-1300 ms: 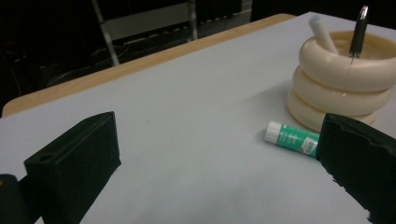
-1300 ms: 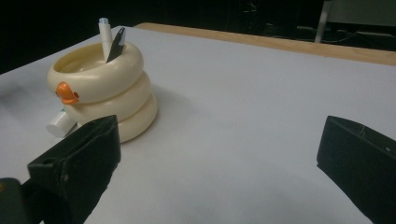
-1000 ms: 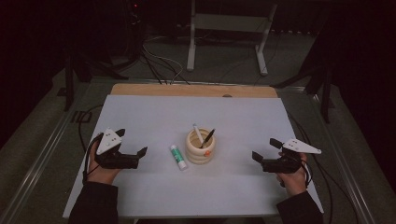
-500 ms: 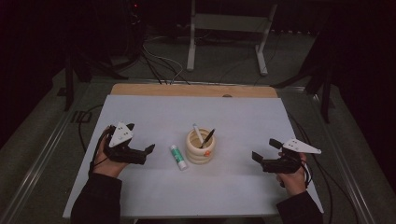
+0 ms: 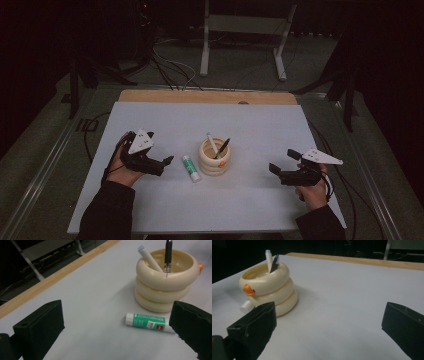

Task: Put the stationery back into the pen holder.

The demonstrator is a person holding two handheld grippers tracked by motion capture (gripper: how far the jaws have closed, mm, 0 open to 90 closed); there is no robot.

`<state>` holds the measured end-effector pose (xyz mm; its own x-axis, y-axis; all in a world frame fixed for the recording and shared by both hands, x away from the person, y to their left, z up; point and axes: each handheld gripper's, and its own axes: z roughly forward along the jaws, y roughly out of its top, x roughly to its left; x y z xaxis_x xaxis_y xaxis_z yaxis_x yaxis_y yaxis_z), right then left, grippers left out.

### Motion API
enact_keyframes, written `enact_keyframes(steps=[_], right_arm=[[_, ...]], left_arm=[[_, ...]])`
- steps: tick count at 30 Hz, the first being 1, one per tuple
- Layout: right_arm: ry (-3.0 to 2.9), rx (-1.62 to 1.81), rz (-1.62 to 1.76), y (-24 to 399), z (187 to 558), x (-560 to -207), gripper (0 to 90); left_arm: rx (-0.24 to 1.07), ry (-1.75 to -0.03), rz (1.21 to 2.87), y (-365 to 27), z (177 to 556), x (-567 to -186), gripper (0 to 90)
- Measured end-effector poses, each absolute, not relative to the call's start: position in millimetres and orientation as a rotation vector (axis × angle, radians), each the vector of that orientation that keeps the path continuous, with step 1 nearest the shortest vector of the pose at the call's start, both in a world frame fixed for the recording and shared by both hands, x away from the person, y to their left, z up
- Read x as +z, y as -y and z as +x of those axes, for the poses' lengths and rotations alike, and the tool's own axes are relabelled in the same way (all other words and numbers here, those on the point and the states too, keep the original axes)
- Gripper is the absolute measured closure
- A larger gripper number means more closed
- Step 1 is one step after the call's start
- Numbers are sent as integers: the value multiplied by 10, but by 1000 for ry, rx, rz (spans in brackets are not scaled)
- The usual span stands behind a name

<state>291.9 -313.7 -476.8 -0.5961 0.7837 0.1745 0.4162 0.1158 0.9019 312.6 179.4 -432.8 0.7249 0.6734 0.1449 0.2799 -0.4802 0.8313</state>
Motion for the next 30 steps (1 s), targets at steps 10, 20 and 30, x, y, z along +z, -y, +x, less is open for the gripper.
enact_keyframes(steps=[10, 20, 30], right_arm=[[-2060, 1478, 1172, 3135, 2920, -4776, 0], [-2060, 1483, 1176, 3140, 2921, -4779, 0], [-2060, 1485, 1178, 3141, 2920, -4782, 0]], left_arm=[[547, -679, 2123, -1664, 3181, -4389, 1], [512, -618, 2157, -1544, 3227, -4411, 1], [464, -554, 2180, -1447, 3289, -4479, 2]])
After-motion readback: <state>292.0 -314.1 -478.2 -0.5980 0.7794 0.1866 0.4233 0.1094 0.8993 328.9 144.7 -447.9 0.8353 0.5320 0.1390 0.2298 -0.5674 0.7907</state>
